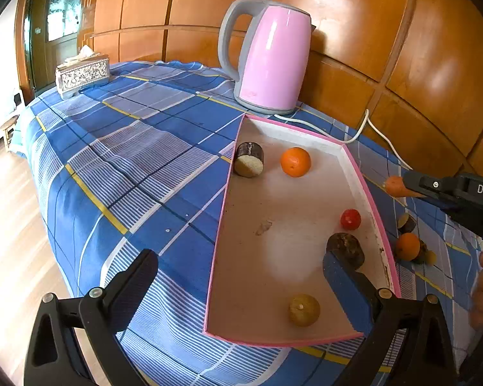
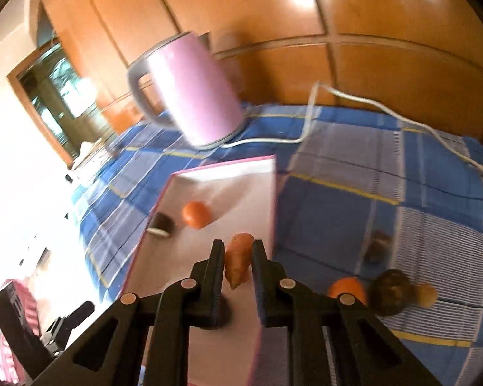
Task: Organize fruits
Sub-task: 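Carry the carrot with the right gripper into the tray and release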
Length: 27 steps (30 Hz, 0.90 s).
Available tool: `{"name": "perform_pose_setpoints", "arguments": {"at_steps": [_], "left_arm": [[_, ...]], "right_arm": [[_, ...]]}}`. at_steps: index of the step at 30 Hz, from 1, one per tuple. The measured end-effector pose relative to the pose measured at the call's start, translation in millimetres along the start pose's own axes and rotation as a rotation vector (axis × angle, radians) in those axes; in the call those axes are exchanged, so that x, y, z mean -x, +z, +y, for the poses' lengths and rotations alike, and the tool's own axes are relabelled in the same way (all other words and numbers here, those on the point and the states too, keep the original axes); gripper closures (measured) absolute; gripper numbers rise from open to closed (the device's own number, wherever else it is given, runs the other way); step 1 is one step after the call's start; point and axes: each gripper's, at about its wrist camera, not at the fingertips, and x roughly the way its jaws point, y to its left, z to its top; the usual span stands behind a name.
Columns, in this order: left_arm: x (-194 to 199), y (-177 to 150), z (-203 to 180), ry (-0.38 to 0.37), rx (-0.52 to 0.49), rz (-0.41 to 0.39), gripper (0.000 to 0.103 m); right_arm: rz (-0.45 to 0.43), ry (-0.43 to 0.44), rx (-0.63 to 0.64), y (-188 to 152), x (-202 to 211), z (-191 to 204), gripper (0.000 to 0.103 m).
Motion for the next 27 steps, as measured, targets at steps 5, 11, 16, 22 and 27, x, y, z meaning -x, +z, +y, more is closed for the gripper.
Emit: {"name": "perform_pose_setpoints", "arguments": {"at_steps": [5,11,16,22,27], "left_arm": [[-1.3,0.4,3.1,0.010,0.014,0.002,0.000],[-4.0,-0.2,4.3,0.010,0.018,0.013,0.000],[-5.2,0.4,5.9,0.010,0.024,0.016,0.000],[-8.4,-1.1,8.9,0.015,0.034,0.029,0.000],[-8.1,-1.7,6.4,0.010,0.030,0.034,0.000]], "right_arm": [[0.015,0.042,0.013,-2.4,-4.3,12.4,0.087],[0.047,0.028,0.056,7.5,-25.3,29.8,0.086],[0.046,0.029,0.048,23.3,-37.3,40.5,0.067],[0.040,0.018,0.031,19.4,-32.9,35.1,0.067],[0.036,-0.022,-0.021,4.2,-21.7,14.7,0.067]]}}
